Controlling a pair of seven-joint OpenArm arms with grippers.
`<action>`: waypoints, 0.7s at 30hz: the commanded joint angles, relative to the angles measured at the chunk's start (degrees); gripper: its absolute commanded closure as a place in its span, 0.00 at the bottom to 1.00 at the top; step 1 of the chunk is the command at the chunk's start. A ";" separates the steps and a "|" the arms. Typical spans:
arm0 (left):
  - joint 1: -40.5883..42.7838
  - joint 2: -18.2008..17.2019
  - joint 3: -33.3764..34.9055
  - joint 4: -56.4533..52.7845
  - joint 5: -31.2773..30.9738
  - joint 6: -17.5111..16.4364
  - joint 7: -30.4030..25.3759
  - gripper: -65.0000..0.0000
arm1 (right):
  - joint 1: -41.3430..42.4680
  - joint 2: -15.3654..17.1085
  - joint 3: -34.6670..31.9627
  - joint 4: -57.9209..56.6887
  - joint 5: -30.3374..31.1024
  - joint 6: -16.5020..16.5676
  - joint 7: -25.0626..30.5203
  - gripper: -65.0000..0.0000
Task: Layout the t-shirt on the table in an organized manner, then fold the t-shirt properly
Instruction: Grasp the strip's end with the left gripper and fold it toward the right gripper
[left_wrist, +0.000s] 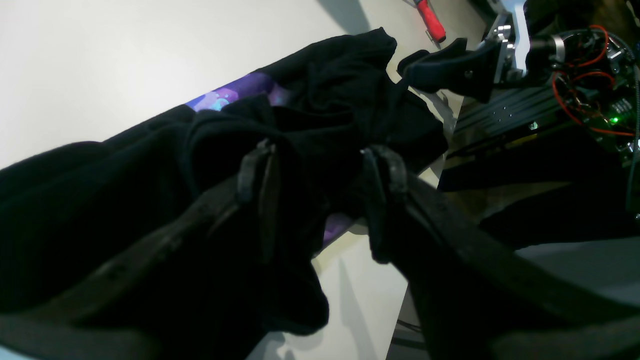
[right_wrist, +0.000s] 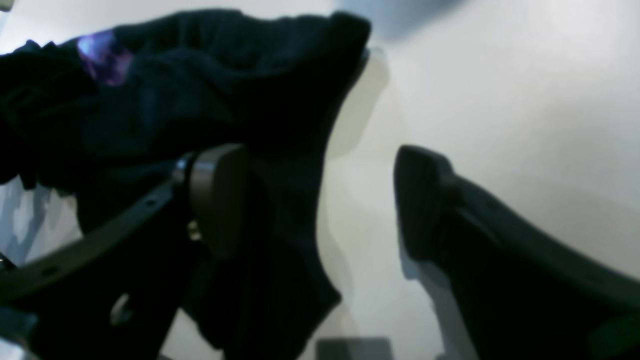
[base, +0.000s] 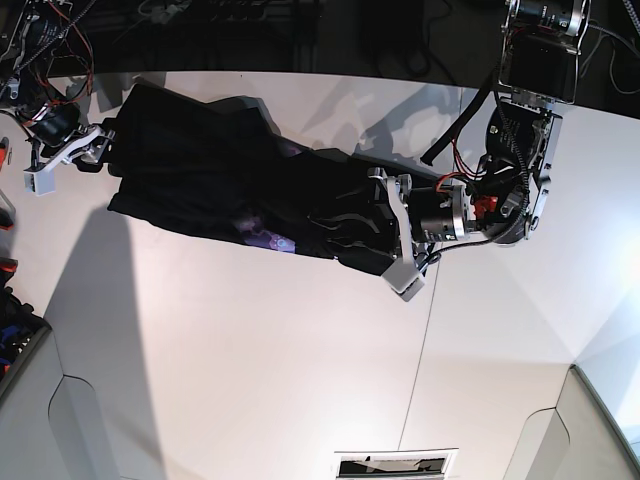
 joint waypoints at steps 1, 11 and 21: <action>-1.25 -0.61 -0.31 1.18 -1.79 -0.54 -0.87 0.55 | 0.09 0.52 0.26 -0.13 -0.70 -0.31 -0.87 0.31; -1.22 -4.57 -7.98 7.69 -1.75 -0.54 -0.90 0.55 | 0.07 -4.37 -1.66 -0.28 0.59 -0.24 -2.23 0.31; 0.04 -8.15 -8.37 7.41 1.25 -0.54 -1.75 0.55 | 0.09 -5.03 -10.84 -0.28 -1.01 -0.24 -1.46 0.31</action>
